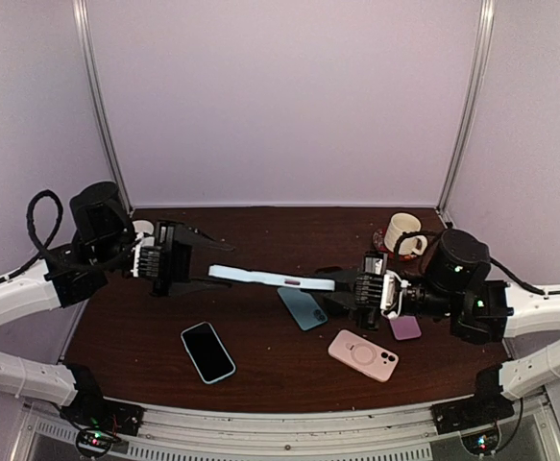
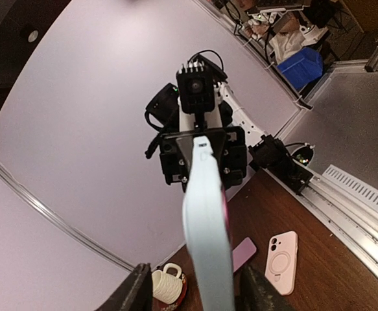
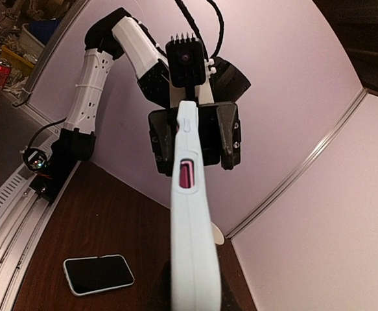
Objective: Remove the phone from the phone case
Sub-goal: Pass from the left arm to the right
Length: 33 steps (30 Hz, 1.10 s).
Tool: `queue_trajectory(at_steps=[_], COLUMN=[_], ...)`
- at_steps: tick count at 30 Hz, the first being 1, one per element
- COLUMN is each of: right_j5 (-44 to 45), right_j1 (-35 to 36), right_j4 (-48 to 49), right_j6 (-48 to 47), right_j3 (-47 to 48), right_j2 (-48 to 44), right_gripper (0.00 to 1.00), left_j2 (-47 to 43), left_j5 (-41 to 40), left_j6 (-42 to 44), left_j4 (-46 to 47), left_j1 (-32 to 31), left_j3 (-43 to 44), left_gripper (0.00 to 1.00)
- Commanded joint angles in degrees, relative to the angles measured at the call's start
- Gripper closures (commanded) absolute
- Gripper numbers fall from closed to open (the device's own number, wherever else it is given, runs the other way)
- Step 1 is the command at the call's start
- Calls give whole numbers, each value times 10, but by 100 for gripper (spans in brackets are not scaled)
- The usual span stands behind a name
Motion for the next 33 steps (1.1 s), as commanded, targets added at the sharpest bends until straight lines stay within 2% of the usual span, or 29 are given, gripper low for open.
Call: queue_trajectory(at_steps=[1, 9, 19, 24, 33], right_j5=[63, 89, 88, 86, 80], right_j1=[-1, -16, -18, -18, -19], right_j4=[-20, -129, -236, -258, -297], right_j6=[-19, -95, -158, -179, -207], right_j3=[5, 1, 32, 39, 58], right_j2=[-30, -82, -88, -89, -81], right_gripper=[100, 100, 100, 100, 100], left_j2=[-10, -4, 12, 23, 39], left_j5=[-46, -53, -40, -44, -48], left_j6=[49, 97, 117, 134, 159], left_j4=[-4, -70, -102, -126, -151], left_j1=[3, 3, 2, -7, -23], left_j3=[-12, -5, 0, -1, -2], left_gripper=[48, 49, 54, 58, 57])
